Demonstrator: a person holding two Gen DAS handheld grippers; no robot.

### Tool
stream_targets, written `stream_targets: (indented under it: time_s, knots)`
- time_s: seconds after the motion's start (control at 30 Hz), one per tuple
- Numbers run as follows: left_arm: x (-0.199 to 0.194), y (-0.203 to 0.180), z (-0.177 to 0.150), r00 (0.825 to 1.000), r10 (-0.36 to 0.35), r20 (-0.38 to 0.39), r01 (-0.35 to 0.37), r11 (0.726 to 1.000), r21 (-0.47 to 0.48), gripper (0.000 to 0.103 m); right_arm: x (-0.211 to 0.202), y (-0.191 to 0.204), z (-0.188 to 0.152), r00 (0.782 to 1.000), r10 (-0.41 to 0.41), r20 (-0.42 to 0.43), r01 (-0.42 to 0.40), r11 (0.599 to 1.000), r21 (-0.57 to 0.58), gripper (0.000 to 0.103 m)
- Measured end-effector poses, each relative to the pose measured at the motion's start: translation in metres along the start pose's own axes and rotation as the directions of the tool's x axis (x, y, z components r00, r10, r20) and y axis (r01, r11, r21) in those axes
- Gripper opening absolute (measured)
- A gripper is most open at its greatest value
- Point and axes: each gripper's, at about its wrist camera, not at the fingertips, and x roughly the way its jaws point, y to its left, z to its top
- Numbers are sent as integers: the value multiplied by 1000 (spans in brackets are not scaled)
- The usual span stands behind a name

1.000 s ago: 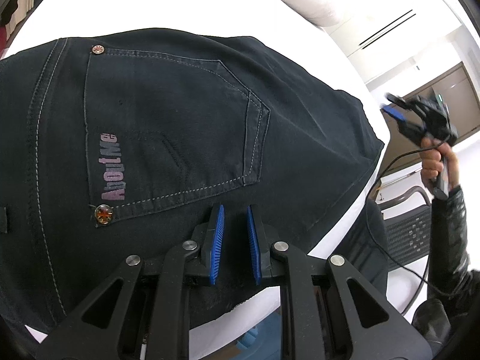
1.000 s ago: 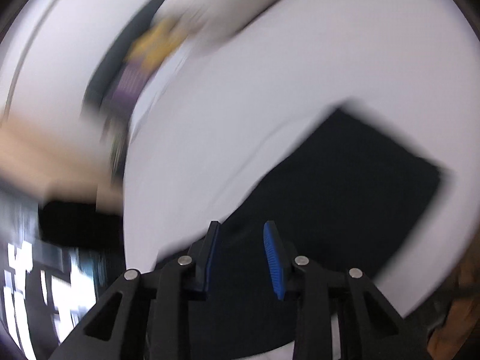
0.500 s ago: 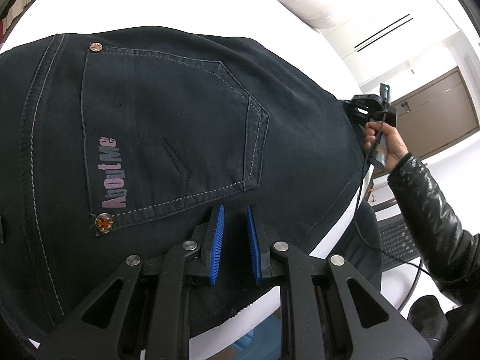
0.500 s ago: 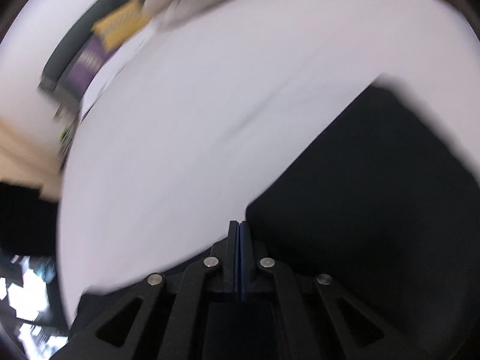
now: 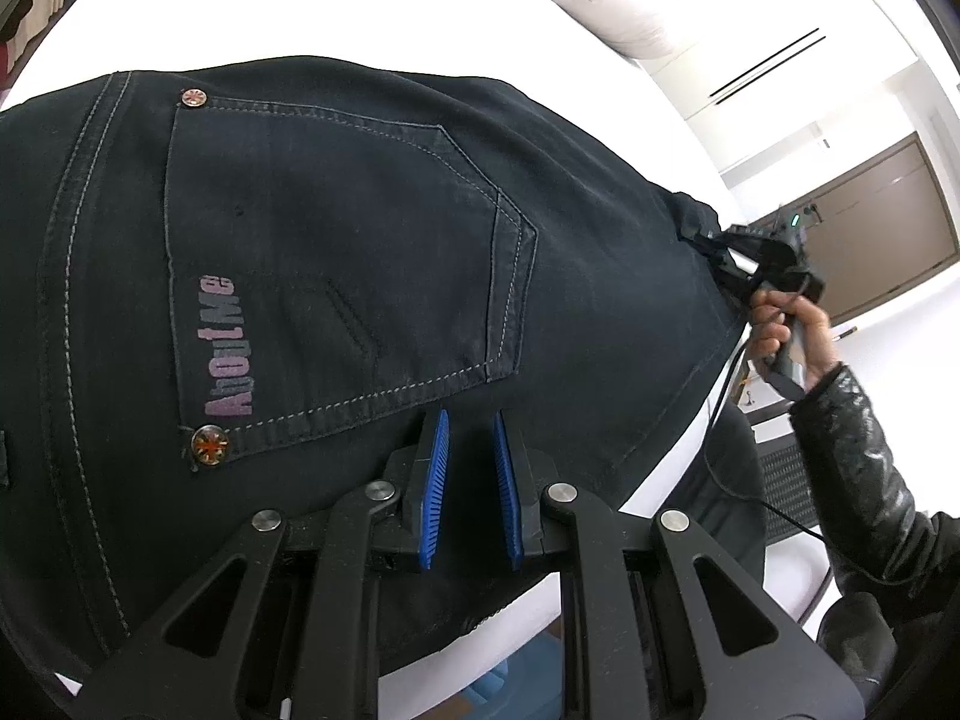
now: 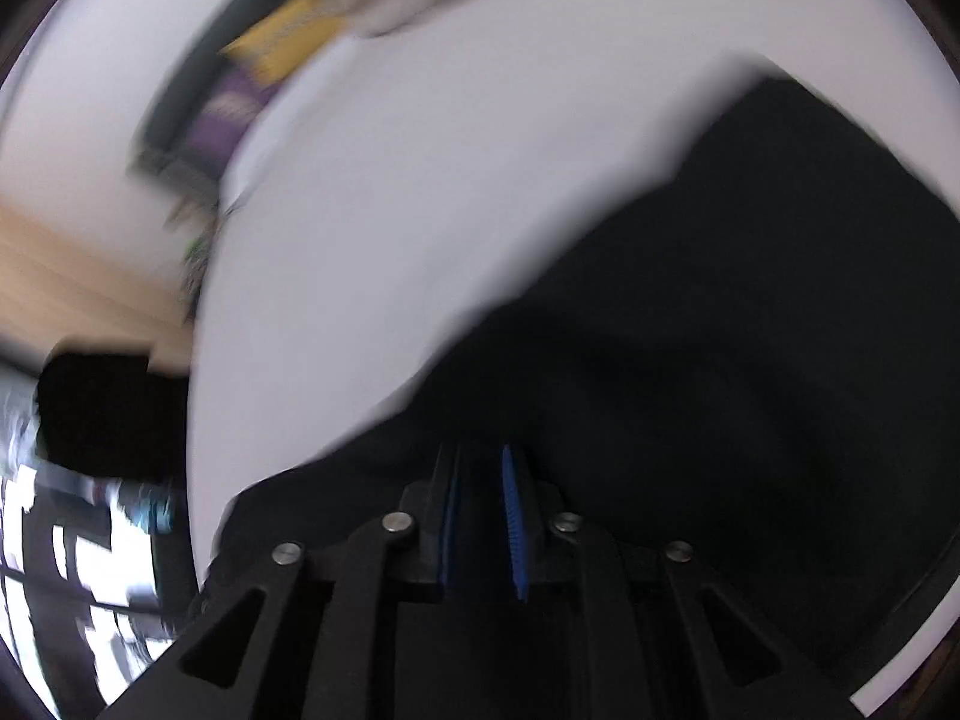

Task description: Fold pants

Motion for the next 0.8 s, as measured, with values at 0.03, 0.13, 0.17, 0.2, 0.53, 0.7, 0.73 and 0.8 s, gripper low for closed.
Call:
stream_targets:
  time_s: [0.03, 0.13, 0.17, 0.2, 0.53, 0.7, 0.73, 0.8]
  knots:
    - [-1, 0, 0, 1000, -1, 0, 1, 1000, 1, 16, -9, -20, 8, 998, 41, 39, -44, 996, 75, 0]
    - [-4, 1, 0, 1000, -2, 6, 2, 1000, 4, 16, -63, -49, 35, 959, -140, 246, 103, 982, 158, 0]
    - [-6, 1, 0, 1000, -2, 11, 2, 1000, 4, 16, -80, -52, 40, 929, -231, 290, 174, 962, 209, 0]
    - [-7, 2, -2, 1000, -4, 17, 4, 1000, 3, 16, -90, -46, 39, 901, -294, 318, 219, 943, 250, 5]
    - [-9, 0, -8, 999, 2, 32, -2, 1000, 3, 16, 63, 200, -94, 893, 216, -396, -335, 906, -260, 28]
    - [-10, 3, -10, 999, -13, 42, 13, 1000, -8, 16, 197, 286, -131, 809, 133, -572, -324, 913, -246, 31]
    - [-10, 5, -11, 999, -20, 44, 20, 1000, -12, 16, 210, 284, -128, 813, 129, -567, -307, 923, -231, 30]
    - [-11, 9, -12, 998, -39, 46, 40, 999, -21, 16, 220, 277, -110, 848, 133, -513, -271, 941, -204, 2]
